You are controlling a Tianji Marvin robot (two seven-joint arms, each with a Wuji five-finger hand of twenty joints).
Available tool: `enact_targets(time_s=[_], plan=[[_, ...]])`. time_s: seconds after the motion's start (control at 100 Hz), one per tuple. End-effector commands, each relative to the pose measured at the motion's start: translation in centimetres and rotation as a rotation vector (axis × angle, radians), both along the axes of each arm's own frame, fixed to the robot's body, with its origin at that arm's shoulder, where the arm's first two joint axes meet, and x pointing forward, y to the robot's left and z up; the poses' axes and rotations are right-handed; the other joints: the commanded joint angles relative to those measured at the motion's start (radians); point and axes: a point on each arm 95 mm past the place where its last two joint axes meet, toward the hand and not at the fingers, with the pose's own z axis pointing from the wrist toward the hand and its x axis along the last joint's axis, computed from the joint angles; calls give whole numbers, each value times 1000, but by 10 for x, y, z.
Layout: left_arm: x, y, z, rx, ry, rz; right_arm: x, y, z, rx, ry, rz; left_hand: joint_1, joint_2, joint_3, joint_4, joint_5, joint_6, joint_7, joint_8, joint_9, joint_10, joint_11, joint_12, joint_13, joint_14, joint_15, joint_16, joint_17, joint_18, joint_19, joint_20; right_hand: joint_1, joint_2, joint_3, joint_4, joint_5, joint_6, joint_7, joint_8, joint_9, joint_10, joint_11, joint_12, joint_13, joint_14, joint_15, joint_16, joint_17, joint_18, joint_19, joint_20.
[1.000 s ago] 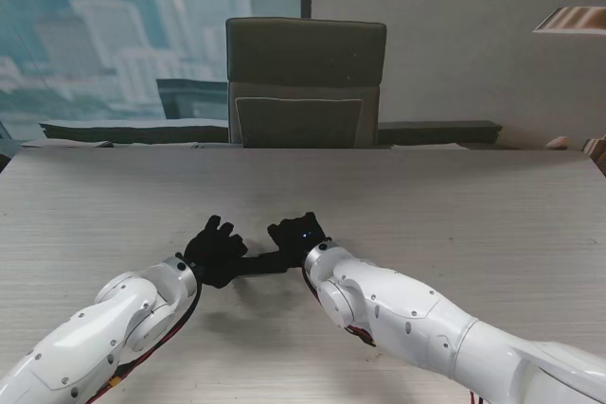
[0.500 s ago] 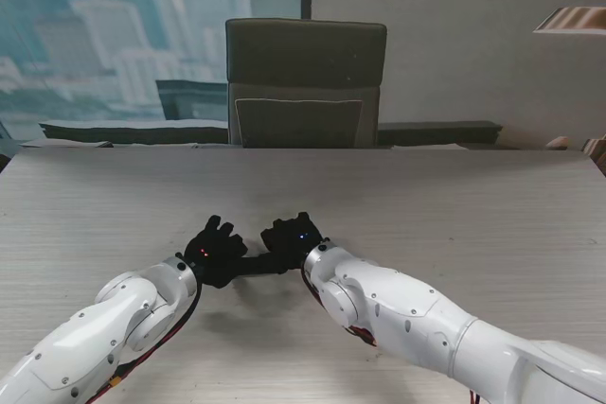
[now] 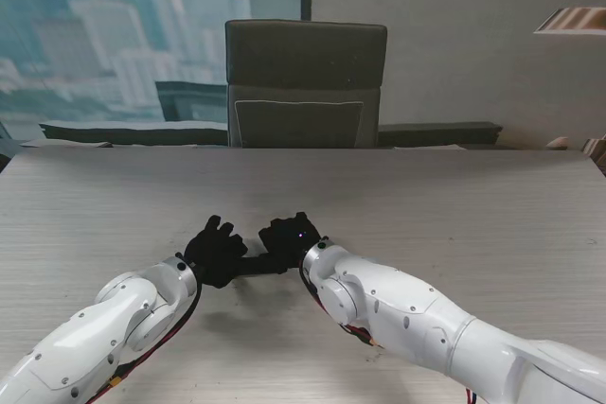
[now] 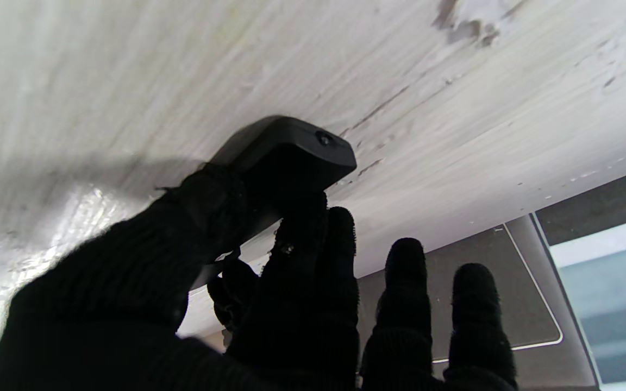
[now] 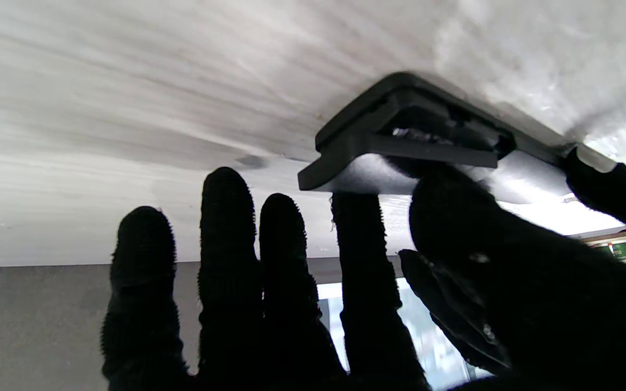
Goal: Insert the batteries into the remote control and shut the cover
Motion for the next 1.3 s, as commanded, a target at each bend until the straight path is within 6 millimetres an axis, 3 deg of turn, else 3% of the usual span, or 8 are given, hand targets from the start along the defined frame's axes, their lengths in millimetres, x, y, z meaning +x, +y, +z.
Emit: enact_targets(time_s=[0.0,0.49,0.78,1.07,1.29], plan=[[-17,11,-34,57,100,23,-14,-14,-28,-49,77,-12,188,-22,-46,79,74,-268,149,43,-14,5,-7,-3,-27,10,-12,0,-14,14,2,0,152,-143,-57,-39,18,-61,113,23,-4,-18,15,15,-9,-16,12,22,-14,-6,-12,-7],[-17,10,-34,55,99,24,-15,-17,-31,-36,83,10,188,-22,-46,79,74,-267,149,43,-14,5,-7,-3,-27,10,-11,0,-14,14,2,1,190,-135,-46,-51,11,-93,162,13,4,-35,29,19,3,-33,21,26,-12,-16,-16,-10],[-17,11,-34,55,99,24,-16,-20,-32,-27,79,36,188,-22,-47,79,74,-267,149,43,-14,5,-7,-3,-27,10,-11,0,-15,14,2,0,217,-116,-34,-55,79,-141,193,10,34,-51,36,21,21,-40,31,28,-4,-23,-13,-11],[-16,10,-34,57,101,22,-18,-23,-35,-36,93,60,188,-21,-46,79,73,-266,149,43,-14,5,-7,-3,-26,9,-11,0,-15,13,2,0,218,-118,-30,-57,115,-121,184,-10,71,-56,32,18,40,-37,30,24,-3,-15,-18,-14],[-16,9,-34,58,101,18,-16,-17,-35,-28,94,34,187,-21,-46,79,74,-269,149,44,-15,5,-7,-3,-27,10,-11,0,-15,14,1,0,210,-61,-51,-51,103,-119,175,-12,77,-48,31,18,43,-30,35,24,9,-13,-11,-13]])
